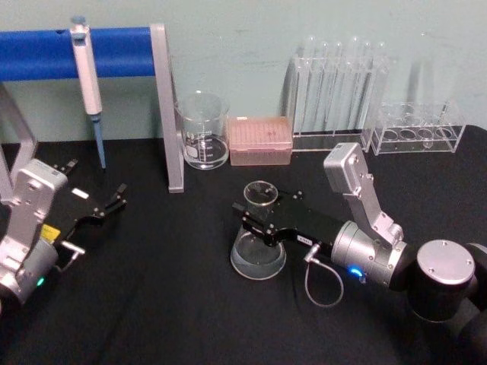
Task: Grasp the erlenmeyer flask with one hand, shake it three times, then place it back.
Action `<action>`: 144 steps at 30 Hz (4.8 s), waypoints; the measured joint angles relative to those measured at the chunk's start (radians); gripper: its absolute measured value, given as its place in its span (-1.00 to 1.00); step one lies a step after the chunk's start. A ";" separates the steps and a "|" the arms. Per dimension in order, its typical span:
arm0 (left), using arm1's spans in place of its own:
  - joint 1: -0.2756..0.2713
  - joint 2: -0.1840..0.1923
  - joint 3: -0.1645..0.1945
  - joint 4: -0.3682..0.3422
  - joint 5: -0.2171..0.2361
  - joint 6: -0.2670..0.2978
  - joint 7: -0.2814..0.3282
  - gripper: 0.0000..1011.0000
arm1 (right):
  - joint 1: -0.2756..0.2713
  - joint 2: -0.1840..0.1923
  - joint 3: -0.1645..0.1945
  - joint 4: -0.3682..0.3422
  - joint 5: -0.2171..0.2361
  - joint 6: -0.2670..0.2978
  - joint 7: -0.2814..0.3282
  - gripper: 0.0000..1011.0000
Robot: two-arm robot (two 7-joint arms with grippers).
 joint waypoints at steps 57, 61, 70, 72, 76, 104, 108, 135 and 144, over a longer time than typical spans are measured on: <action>0.000 0.000 0.000 0.000 0.000 0.000 0.000 0.98 | -0.069 0.103 0.035 -0.100 0.051 0.007 0.056 0.99; 0.000 0.000 0.000 0.000 0.000 0.000 0.000 0.98 | -0.088 0.130 0.045 -0.130 0.066 0.009 0.063 0.99; 0.000 0.000 0.000 0.000 0.000 0.000 0.000 0.98 | -0.122 0.181 0.073 -0.172 0.104 0.007 0.070 0.99; 0.000 0.000 0.000 0.000 0.000 0.000 0.000 0.98 | -0.125 0.187 0.079 -0.176 0.109 0.005 0.070 0.99; 0.000 0.000 0.000 0.000 0.000 0.000 0.000 0.98 | -0.131 0.197 0.096 -0.183 0.122 0.001 0.062 0.99; 0.000 0.000 0.000 0.000 0.000 0.000 0.000 0.98 | -0.137 -0.015 0.231 -0.064 -0.025 -0.096 -0.356 0.99; 0.000 0.000 0.000 0.000 0.000 0.000 0.000 0.98 | -0.136 -0.041 0.236 -0.030 -0.050 -0.106 -0.387 0.99; 0.000 0.000 0.000 0.000 0.000 0.000 0.000 0.98 | -0.152 -0.072 0.243 0.039 -0.126 -0.070 -0.388 0.99; 0.000 0.000 0.000 0.000 0.000 0.000 0.000 0.98 | -0.152 -0.072 0.242 0.039 -0.124 -0.071 -0.388 0.99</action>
